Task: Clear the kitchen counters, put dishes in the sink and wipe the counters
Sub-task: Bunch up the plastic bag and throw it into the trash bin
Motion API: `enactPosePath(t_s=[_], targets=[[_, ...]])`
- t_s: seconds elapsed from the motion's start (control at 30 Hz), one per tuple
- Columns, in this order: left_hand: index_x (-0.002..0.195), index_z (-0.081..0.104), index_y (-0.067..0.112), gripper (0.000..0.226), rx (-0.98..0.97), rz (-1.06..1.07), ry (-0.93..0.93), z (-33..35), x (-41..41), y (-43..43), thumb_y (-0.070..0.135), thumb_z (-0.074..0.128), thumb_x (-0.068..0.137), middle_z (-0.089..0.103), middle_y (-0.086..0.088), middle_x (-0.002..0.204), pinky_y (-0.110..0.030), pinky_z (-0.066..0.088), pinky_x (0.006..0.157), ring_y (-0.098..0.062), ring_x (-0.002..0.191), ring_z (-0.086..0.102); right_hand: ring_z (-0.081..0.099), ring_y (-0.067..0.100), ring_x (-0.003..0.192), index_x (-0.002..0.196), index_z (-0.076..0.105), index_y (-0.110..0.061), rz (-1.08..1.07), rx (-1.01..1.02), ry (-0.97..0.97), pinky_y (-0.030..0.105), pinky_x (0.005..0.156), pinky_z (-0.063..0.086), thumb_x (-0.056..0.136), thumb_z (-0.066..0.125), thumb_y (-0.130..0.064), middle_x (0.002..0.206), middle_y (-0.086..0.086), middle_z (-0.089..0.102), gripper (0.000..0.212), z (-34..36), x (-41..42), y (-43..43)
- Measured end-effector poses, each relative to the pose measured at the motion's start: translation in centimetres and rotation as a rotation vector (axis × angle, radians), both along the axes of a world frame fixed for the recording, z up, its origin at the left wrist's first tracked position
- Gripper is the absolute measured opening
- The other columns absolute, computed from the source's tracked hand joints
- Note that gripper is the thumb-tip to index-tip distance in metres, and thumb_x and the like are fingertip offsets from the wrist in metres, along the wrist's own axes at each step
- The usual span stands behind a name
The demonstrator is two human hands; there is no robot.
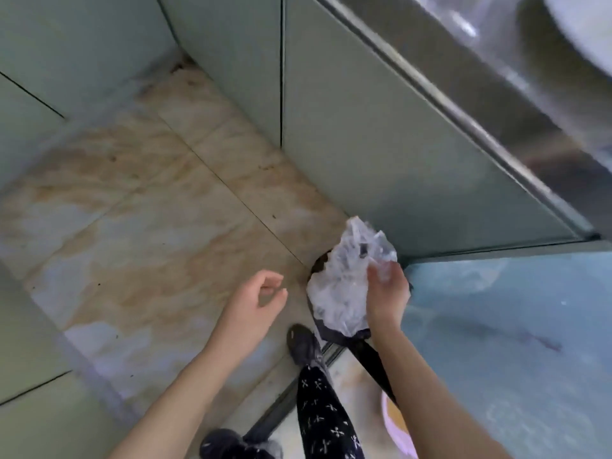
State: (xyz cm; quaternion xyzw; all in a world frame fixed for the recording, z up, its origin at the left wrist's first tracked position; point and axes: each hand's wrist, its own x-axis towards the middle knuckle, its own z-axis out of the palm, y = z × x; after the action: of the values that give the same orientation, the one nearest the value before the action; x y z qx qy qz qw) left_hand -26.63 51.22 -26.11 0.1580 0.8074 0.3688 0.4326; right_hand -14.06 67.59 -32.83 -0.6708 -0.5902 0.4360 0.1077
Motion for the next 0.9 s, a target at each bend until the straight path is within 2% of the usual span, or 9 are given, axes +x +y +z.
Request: enactPosePath(t_s=[0.07, 0.2, 0.3, 0.37, 0.43, 0.57, 0.67, 0.8, 0.9], targets=[[0.097, 0.056, 0.031, 0.012, -0.018, -0.057, -0.026, -4.1, 0.6, 1.3, 0.021, 0.057, 0.090, 0.059, 0.016, 0.100, -0.013, 0.038, 0.081, 0.003, 0.097, 0.054, 0.058, 0.029, 0.101, 0.126, 0.052, -0.008, -0.017, 0.020, -0.061, 0.031, 0.083, 0.046, 0.093, 0.055, -0.024, 0.113, 0.012, 0.064, 0.037, -4.7, 1.6, 1.6], [0.100, 0.061, 0.025, 0.011, -0.045, -0.046, -0.086, -10.2, 1.6, 3.3, 0.020, 0.056, 0.091, 0.061, 0.016, 0.099, -0.013, 0.041, 0.082, 0.004, 0.095, 0.056, 0.054, 0.026, 0.094, 0.126, 0.050, -0.010, 0.069, 0.001, -0.156, 0.028, 0.078, 0.039, 0.094, 0.053, -0.017, 0.098, 0.007, 0.057, 0.033, -12.6, 4.3, 3.6], [0.100, 0.062, 0.023, 0.011, -0.070, -0.031, -0.096, -12.6, 2.2, 3.9, 0.019, 0.056, 0.091, 0.062, 0.014, 0.099, -0.009, 0.039, 0.081, 0.002, 0.095, 0.056, 0.053, 0.017, 0.103, 0.136, 0.045, -0.018, 0.179, -0.266, -0.140, 0.027, 0.086, 0.041, 0.089, 0.062, -0.026, 0.121, 0.002, 0.056, 0.050, -17.4, 5.9, 4.1], [0.099, 0.062, 0.022, 0.011, -0.073, -0.030, -0.106, -13.4, 2.5, 3.6, 0.018, 0.057, 0.091, 0.063, 0.012, 0.099, -0.010, 0.039, 0.083, 0.000, 0.096, 0.058, 0.049, 0.023, 0.117, 0.138, 0.041, -0.028, 0.229, -0.389, -0.178, 0.039, 0.100, 0.040, 0.081, 0.069, -0.037, 0.134, 0.003, 0.051, 0.064, -19.6, 6.8, 4.1], [0.099, 0.062, 0.023, 0.011, -0.075, -0.057, -0.114, -13.8, 2.6, 3.2, 0.019, 0.057, 0.090, 0.064, 0.012, 0.100, -0.012, 0.040, 0.085, 0.000, 0.097, 0.058, 0.039, 0.026, 0.128, 0.136, 0.042, -0.030, 0.302, -0.291, -0.242, 0.050, 0.107, 0.033, 0.078, 0.068, -0.041, 0.139, 0.001, 0.046, 0.065, -20.2, 7.3, 3.5], [0.096, 0.063, 0.027, 0.011, -0.080, -0.077, -0.121, -14.3, 2.6, 2.8, 0.020, 0.058, 0.089, 0.066, 0.012, 0.098, -0.007, 0.041, 0.081, 0.006, 0.091, 0.058, 0.036, 0.038, 0.129, 0.132, 0.042, -0.013, 0.439, 0.297, -0.521, 0.052, 0.106, 0.033, 0.082, 0.068, -0.037, 0.143, 0.017, 0.037, 0.062, -19.3, 7.2, 0.8], [0.094, 0.064, 0.027, 0.010, -0.077, -0.043, -0.124, -15.7, 2.5, 2.7, 0.020, 0.060, 0.088, 0.066, 0.012, 0.095, -0.009, 0.042, 0.079, 0.004, 0.090, 0.060, 0.020, 0.034, 0.139, 0.145, 0.021, -0.021, 0.341, -0.027, -0.505, 0.050, 0.109, 0.029, 0.083, 0.058, -0.055, 0.154, 0.014, 0.015, 0.080, -21.4, 6.1, 0.4], [0.090, 0.064, 0.028, 0.011, -0.061, -0.027, -0.110, -16.0, 1.6, 2.8, 0.017, 0.061, 0.087, 0.067, 0.009, 0.092, -0.015, 0.043, 0.081, 0.002, 0.087, 0.061, 0.013, 0.029, 0.143, 0.146, 0.022, -0.029, 0.643, -0.363, -0.455, 0.050, 0.114, 0.014, 0.081, 0.044, -0.072, 0.156, 0.002, 0.021, 0.081, -23.2, 4.6, 1.2], [0.088, 0.064, 0.025, 0.011, -0.079, -0.038, -0.105, -13.0, 0.7, 3.6, 0.014, 0.060, 0.088, 0.067, 0.009, 0.091, -0.008, 0.043, 0.077, 0.004, 0.084, 0.059, 0.039, 0.025, 0.132, 0.140, 0.038, -0.029, 0.427, -0.349, -0.316, 0.044, 0.110, 0.031, 0.080, 0.045, -0.072, 0.143, 0.002, 0.046, 0.074, -18.9, 3.3, 1.9]])
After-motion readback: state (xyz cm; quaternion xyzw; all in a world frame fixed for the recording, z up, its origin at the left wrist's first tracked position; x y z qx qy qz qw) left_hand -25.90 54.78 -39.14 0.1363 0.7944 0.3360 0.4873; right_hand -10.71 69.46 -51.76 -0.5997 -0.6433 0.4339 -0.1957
